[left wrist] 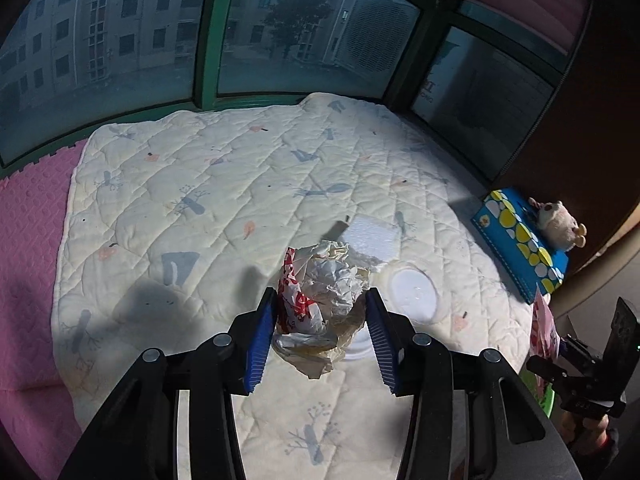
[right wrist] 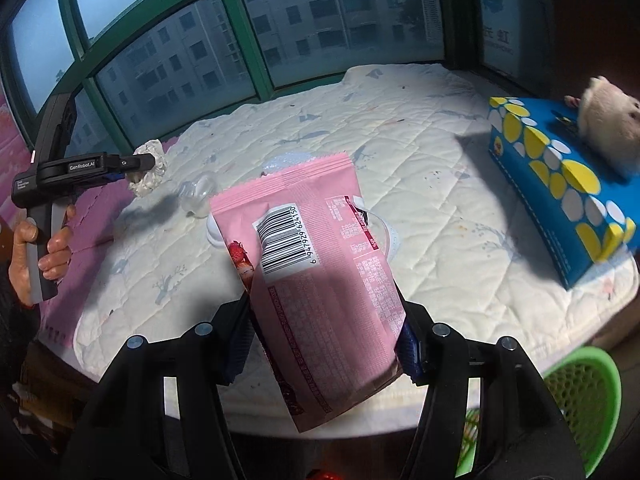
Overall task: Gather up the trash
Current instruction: 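Carry tissue and pink wrapper over the green basket and open both tools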
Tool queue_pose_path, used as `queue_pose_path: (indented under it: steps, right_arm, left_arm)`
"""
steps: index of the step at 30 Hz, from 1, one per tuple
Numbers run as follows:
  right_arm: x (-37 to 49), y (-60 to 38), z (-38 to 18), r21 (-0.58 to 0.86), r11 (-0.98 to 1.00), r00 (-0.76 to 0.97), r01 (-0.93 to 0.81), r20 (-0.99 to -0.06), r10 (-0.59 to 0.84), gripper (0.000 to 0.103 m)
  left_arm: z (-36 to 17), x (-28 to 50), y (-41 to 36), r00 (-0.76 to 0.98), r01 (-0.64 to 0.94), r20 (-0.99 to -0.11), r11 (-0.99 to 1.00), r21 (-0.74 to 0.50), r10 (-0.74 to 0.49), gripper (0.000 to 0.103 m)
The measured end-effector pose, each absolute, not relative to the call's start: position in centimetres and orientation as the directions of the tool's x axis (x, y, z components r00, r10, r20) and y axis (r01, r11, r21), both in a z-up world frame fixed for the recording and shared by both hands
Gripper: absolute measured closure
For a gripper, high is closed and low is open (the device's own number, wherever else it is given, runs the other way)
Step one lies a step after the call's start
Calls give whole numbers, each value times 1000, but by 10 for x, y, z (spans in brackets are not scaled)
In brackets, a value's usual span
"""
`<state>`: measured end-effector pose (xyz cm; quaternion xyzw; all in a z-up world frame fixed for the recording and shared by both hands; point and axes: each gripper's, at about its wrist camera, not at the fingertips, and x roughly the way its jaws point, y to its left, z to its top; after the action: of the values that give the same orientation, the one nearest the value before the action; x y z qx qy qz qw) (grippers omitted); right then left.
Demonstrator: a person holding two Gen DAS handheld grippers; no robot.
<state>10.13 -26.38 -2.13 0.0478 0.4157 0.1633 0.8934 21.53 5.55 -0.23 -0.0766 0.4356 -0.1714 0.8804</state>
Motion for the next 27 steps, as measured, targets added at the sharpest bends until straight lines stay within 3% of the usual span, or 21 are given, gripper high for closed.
queue_pose_path:
  steps: [16,27]
  right_arm:
    - [-16,-348,-35,230,969,649,93,-752,117,43]
    - [-56,-410,-62,217,924,603,315,-797,-18,42]
  left_arm:
    - [-2,132,-70,442,475,-725,824,-310,-528,59]
    - [-8,100,-142,359,582,-739,756,-300,-570,59]
